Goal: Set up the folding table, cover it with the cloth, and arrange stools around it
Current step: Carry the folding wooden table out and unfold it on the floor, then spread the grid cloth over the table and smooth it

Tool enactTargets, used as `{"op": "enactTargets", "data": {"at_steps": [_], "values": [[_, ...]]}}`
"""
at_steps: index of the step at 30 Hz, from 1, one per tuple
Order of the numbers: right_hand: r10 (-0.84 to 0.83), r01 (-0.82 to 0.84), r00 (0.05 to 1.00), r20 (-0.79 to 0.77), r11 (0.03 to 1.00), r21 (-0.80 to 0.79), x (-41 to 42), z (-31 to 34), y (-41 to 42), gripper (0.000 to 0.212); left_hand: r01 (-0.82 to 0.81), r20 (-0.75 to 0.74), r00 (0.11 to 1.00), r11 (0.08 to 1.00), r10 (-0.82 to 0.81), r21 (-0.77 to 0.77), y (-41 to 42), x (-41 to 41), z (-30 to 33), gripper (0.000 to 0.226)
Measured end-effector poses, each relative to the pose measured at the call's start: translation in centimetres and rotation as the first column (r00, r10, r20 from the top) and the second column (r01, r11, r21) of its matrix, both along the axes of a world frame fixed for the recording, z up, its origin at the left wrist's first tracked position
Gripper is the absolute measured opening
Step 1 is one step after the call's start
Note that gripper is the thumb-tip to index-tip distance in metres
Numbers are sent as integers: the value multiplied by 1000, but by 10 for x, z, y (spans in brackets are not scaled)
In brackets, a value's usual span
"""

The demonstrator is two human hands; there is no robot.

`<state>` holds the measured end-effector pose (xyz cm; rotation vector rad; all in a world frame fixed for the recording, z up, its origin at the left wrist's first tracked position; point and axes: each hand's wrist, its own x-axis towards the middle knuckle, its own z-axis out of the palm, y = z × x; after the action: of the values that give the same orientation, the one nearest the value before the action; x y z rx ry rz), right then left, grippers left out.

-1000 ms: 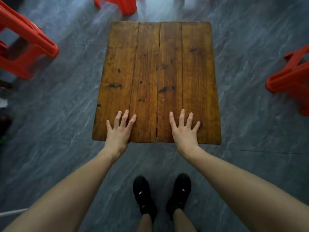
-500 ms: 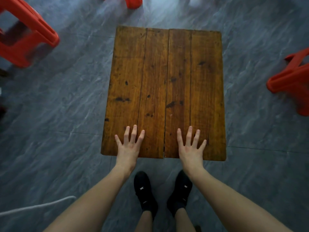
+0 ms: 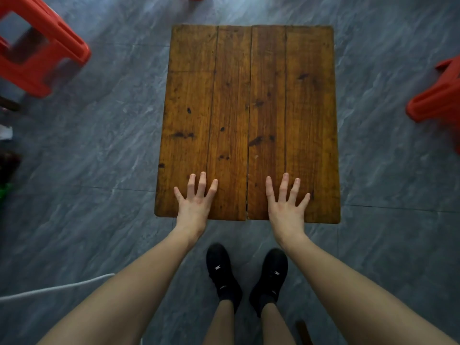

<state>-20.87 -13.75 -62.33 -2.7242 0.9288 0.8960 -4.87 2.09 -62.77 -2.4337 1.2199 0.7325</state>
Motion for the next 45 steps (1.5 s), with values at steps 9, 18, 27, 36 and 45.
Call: {"op": "enactTargets", "data": {"at_steps": [9,18,27,36,45], "values": [[-46,45,999,21,999,11,7,-8,17,115,8,24,1000,1000,-9,21,8,11,-6,112],[-37,39,999,-31,996,74,11,5,5,114,-26,-12,1000,995,27,92,-9,2,4,105],[189,-125,959,-211,951,283,37,80,-64,61,106,-126,989,961,-76,256,-39,31,75,91],[100,-100,995,28,994,30,81,286,-110,27,241,199,945,963,-261,120,-110,66,298,58],[66,-21,900,432,994,-108,39,510,-142,41,224,398,914,912,-74,-345,-135,26,528,51]]}}
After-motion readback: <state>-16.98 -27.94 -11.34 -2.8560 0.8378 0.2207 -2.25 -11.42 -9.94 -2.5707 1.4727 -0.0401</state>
